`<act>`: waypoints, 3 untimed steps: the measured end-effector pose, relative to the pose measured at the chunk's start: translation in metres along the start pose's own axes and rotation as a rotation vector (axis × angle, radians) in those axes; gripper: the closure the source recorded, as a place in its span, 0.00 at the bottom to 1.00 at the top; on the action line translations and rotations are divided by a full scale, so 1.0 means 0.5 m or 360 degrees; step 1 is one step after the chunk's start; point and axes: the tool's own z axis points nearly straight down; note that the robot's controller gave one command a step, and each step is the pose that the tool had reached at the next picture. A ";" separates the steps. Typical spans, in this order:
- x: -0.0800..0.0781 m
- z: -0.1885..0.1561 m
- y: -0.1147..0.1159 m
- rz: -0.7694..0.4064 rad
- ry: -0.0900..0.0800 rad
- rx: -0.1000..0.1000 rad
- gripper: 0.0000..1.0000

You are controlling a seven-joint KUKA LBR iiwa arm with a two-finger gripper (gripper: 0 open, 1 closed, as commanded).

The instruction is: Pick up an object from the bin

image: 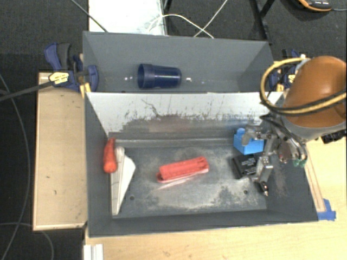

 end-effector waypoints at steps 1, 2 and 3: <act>0.000 0.000 0.000 0.0000 0.0000 0.0000 0.00; -0.017 0.145 0.012 -0.0033 -0.0004 0.0000 1.00; -0.017 0.145 0.012 -0.0034 -0.0004 0.0000 1.00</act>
Offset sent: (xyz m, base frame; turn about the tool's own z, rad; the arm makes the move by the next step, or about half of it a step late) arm 0.0081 0.0063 -0.0729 -0.0146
